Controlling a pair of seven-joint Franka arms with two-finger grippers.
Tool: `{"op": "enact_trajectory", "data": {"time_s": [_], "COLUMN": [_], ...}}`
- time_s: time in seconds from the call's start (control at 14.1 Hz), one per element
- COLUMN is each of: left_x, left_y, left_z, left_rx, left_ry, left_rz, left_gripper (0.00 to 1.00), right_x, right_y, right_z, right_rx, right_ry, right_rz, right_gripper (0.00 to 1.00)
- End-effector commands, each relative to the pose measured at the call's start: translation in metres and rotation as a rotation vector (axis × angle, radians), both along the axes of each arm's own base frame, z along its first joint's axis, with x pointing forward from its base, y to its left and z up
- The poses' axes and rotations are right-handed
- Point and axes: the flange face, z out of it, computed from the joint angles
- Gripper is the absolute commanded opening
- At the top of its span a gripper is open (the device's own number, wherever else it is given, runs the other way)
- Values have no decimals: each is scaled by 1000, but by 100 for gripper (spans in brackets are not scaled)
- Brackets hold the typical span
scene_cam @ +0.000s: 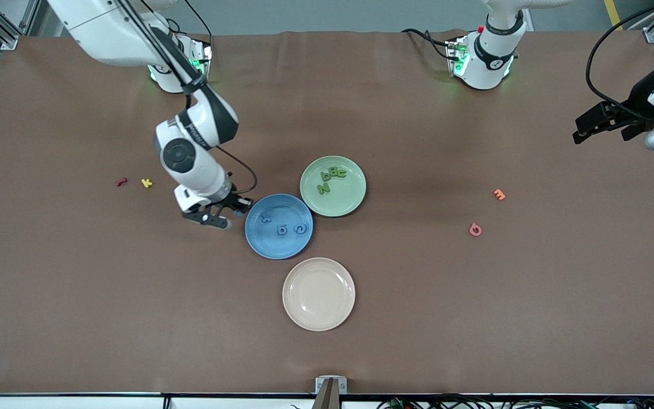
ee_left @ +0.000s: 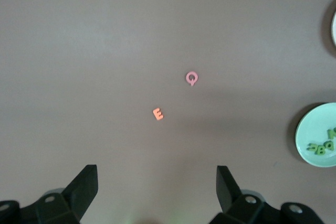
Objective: Sort letters by color into matching plates
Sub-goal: 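Carry the blue m with the right gripper over the blue plate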
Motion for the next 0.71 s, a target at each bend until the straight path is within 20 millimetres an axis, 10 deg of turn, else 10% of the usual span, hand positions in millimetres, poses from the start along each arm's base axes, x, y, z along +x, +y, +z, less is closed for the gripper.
{"op": "enact_trajectory", "data": {"time_s": [0.0, 0.64], "left_x": [19, 34], "left_y": [-1, 2], "left_z": [18, 15], "left_rx": [-20, 0], "left_ry": [-46, -51], "left_rz": [-22, -18], "left_gripper": [99, 100], "right_x": [-11, -21], "right_y": [27, 97], "right_z": [10, -11], "right_rx": [-4, -57], "right_ry": [-1, -41], "right_rz": [-66, -171], "right_gripper": [0, 0]}}
